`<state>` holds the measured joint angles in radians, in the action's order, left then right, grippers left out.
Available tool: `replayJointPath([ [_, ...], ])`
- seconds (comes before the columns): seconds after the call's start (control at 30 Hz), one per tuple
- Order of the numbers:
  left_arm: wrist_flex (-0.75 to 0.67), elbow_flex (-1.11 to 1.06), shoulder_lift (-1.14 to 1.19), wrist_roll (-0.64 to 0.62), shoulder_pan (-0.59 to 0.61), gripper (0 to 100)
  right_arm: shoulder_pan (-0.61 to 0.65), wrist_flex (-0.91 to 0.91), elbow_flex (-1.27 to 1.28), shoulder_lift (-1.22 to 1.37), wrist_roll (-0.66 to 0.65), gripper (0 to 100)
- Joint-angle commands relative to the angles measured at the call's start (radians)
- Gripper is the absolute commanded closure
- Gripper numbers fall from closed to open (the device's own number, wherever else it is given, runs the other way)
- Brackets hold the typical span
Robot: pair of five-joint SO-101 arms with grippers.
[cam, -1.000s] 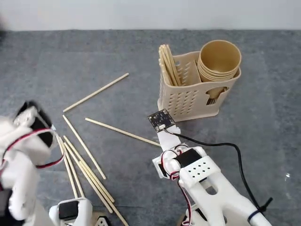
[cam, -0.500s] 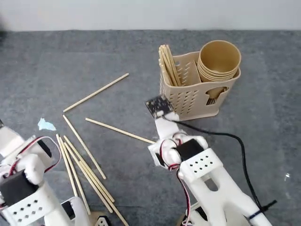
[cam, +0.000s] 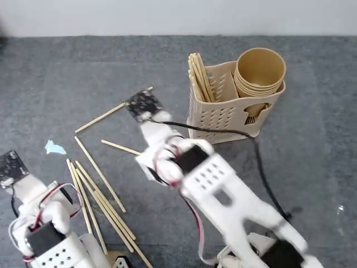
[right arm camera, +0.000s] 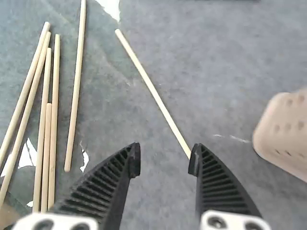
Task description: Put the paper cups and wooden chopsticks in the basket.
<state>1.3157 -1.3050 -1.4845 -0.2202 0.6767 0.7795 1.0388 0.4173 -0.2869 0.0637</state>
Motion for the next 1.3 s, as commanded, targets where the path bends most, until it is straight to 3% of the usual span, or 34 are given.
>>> replayJointPath([
  [0.0, -0.032, -0.076, -0.133, 0.009, 0.006, 99, 0.028, 0.005, -0.189, 0.200, -0.014, 81.6],
  [0.2, -0.026, -0.245, -0.347, 0.009, 0.006, 99, 0.050, 0.007, -0.420, 0.506, -0.107, 81.6],
  [0.9, -0.034, -0.308, -0.327, 0.005, 0.006, 99, 0.062, 0.015, -0.927, 1.041, -0.215, 81.7],
  [0.97, -0.034, -0.309, -0.327, 0.005, 0.006, 99, 0.054, 0.016, -0.953, 1.072, -0.221, 84.7],
  [1.1, -0.034, -0.309, -0.327, 0.005, 0.006, 99, 0.033, 0.050, -0.990, 1.110, -0.299, 99.8],
  [1.27, -0.034, -0.309, -0.327, 0.005, 0.006, 99, 0.016, 0.168, -1.048, 1.109, -0.308, 99.0],
])
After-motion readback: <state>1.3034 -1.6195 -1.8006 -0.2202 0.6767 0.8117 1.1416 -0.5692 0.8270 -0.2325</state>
